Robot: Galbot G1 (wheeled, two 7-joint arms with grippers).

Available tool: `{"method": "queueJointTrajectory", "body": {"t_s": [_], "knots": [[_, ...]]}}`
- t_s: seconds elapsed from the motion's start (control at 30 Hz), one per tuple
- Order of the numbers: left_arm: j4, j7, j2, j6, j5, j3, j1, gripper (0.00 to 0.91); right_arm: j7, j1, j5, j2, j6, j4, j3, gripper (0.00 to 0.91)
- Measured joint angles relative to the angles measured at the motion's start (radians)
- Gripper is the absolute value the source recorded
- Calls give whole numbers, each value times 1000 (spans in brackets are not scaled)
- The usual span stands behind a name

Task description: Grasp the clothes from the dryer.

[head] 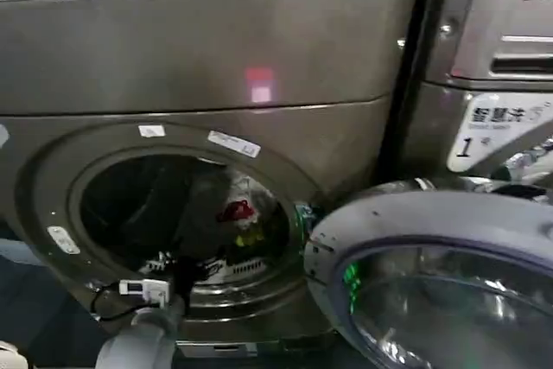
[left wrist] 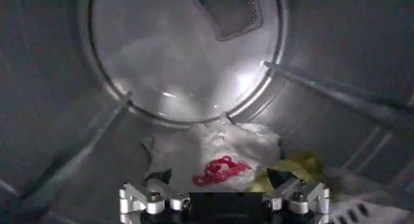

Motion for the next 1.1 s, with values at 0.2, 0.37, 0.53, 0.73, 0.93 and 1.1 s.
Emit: {"method": "queueJointTrajectory", "body": {"t_s": [0.2, 0.37, 0.53, 0.73, 0.93, 1.1], "knots": [[4, 0, -4, 0, 2, 0, -1, 907, -2, -2, -7, 1, -9, -3, -2, 907], [7, 1, -3, 0, 4, -1, -2, 907, 6, -1, -21, 1, -26, 1, -5, 907], [16, -3, -8, 0, 14, -7, -11, 907, 7, -4, -29, 0, -35, -3, -1, 907], [44, 2, -12, 0, 17, -11, -43, 907, 6, -9, -31, -1, -36, -17, 0, 907], [77, 172, 12, 0, 152, -35, -105, 907, 6, -8, -33, 1, -39, -17, -8, 907], [113, 514, 39, 0, 452, -48, -178, 907, 4, -5, -34, -1, -40, -8, -14, 907]]}}
